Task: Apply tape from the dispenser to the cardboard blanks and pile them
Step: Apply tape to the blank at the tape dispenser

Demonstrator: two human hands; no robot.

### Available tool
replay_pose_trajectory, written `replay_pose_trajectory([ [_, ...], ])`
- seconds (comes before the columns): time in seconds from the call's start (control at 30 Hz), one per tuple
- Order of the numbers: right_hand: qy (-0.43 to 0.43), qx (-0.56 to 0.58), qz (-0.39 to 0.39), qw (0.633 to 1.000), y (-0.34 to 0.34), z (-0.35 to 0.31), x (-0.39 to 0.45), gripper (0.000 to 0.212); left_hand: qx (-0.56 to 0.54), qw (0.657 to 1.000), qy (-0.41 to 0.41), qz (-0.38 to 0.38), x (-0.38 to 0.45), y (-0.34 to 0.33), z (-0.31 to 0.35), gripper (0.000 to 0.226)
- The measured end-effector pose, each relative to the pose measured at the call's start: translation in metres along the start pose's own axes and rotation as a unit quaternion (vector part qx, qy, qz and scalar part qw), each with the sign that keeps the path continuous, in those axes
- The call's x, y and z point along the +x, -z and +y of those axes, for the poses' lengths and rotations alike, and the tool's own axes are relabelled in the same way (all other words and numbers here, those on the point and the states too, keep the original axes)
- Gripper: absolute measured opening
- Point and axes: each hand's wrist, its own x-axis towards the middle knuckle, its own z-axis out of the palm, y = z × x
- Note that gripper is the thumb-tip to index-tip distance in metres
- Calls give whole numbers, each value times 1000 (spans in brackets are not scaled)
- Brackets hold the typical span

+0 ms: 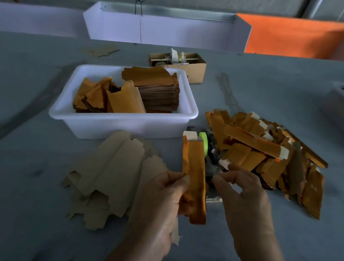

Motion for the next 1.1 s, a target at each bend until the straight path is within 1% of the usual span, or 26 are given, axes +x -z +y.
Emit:
replay_pose_trajectory([
  [0.07,19,-37,6,999,-3,3,-4,19,-1,1000,-2,-12,1,4,0,15],
  [0.17,42,-78,16,996,-7,7,-7,20,28,998,-37,-34,2,5,1,14],
  [0.3,36,-78,15,996,-8,6,-9,23,105,988,-89,-71,7,2,6,11],
  [0.43,36,-46,22,998,-10,9,-12,27,157,978,-89,-103,12,6,14,9],
  [0.57,40,-17,32,999,-13,16,-13,20,176,976,-87,-89,12,3,16,8],
  [0.67,51,-27,30,998,-13,16,-11,25,190,975,-87,-79,11,1,15,8],
  [0.7,61,-50,32,996,-13,15,-10,27,193,974,-85,-76,10,0,16,8],
  [0.77,106,-119,59,985,-14,14,-7,26,202,973,-85,-70,11,0,19,10],
  [0.83,145,-162,94,972,-16,12,-7,18,221,969,-87,-67,11,-1,22,11],
  [0.87,154,-177,100,967,-17,12,-7,14,232,966,-91,-67,11,-1,24,11],
  [0.97,142,-195,77,967,-16,15,-7,8,269,954,-114,-71,8,-3,25,8],
  [1.1,103,-121,67,985,-5,17,-16,9,247,961,-106,-64,2,-1,25,7],
])
